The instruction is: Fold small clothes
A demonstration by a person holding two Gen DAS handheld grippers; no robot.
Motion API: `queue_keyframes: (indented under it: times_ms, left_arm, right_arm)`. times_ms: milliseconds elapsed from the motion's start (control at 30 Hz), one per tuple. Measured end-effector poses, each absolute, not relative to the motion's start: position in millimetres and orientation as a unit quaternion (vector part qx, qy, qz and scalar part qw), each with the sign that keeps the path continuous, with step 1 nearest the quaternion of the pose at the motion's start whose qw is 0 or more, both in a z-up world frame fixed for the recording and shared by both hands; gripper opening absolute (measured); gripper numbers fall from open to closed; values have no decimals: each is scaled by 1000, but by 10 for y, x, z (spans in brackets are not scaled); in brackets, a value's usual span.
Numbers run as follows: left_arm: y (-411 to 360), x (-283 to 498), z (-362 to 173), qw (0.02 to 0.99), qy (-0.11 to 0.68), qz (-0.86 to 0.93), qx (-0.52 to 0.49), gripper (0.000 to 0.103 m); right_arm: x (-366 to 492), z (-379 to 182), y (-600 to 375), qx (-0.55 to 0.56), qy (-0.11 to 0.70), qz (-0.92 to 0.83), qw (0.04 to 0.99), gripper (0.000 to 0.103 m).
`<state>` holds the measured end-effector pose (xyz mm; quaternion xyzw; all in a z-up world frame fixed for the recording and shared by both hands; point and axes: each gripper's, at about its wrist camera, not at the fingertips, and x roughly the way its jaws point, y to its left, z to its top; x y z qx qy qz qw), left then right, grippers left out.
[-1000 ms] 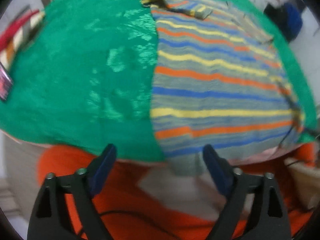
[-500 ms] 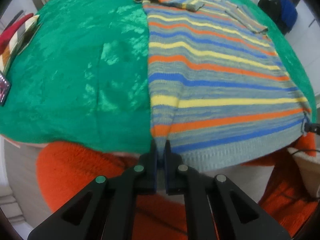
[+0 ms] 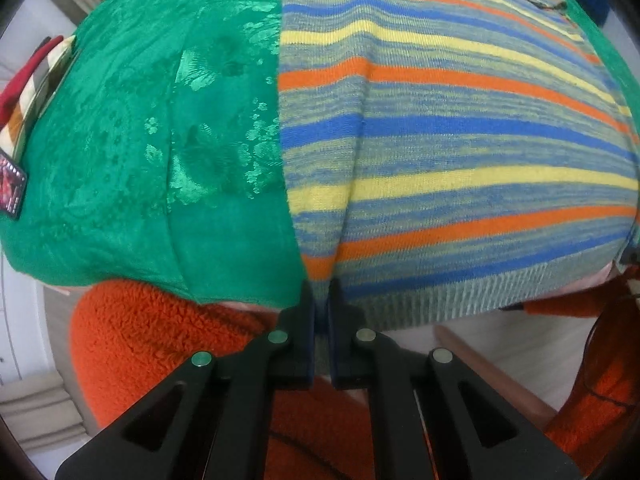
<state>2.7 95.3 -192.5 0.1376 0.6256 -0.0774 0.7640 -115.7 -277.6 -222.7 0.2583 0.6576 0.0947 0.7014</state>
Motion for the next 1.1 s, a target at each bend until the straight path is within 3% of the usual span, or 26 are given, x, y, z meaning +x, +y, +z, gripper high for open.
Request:
queue_keyframes:
  times_ms: [133, 200, 233, 267, 300, 367, 433, 500, 567, 633, 733, 767, 1000, 1033, 1100]
  left_arm:
    - [705, 38, -1979, 762, 628, -74, 140, 4]
    - [694, 33, -2034, 752, 638, -78, 147, 12]
    - [724, 38, -2037, 747, 644, -76, 149, 22]
    - [794, 17, -2006, 744, 648, -67, 148, 38]
    - [879, -6, -1950, 746, 647, -56, 143, 45]
    - [1022, -43, -1776, 760, 635, -45, 129, 53]
    - [1142, -3, -1503, 785, 609, -42, 108, 57]
    - [1179, 132, -1189, 820, 566, -39, 80, 70]
    - [1145, 260, -975, 851, 520, -45, 55, 91]
    - [1028, 412, -820, 879, 474, -47, 26, 98]
    - [777, 512, -843, 891, 451, -53, -10, 98]
    - [671, 508, -913, 888, 457, -60, -15, 98]
    - [394, 219, -1239, 856, 510, -88, 3, 98]
    - [403, 183, -1277, 851, 517, -91, 9, 98]
    - [484, 76, -1285, 851, 518, -86, 15, 98]
  right_arm:
    - [-1179, -2205, -2813, 251, 660, 94, 702, 6]
    - [-1164, -2201, -2799, 252, 664, 91, 698, 6]
    - [-1175, -2200, -2807, 254, 670, 85, 692, 8]
    - [-1210, -2192, -2846, 259, 680, 74, 682, 15]
    - [-1256, -2171, -2900, 261, 687, 62, 676, 19]
    - [-1388, -2025, -3092, 249, 693, 30, 675, 42]
    - [-1446, -1753, -3291, 206, 685, -5, 699, 43]
    - [-1334, -1387, -3425, 140, 663, -35, 735, 43]
    - [-1046, -1025, -3445, 84, 630, -37, 771, 45]
    - [-628, -731, -3339, 44, 594, -16, 803, 53]
    - [73, -554, -2979, -8, 541, 56, 839, 78]
    - [289, -581, -2860, -16, 532, 81, 843, 81]
    - [1563, -1360, -1930, -107, 532, 145, 827, 80]
    - [1643, -1462, -1915, -109, 540, 140, 823, 77]
    - [1714, -1570, -2046, -64, 546, 124, 826, 47]
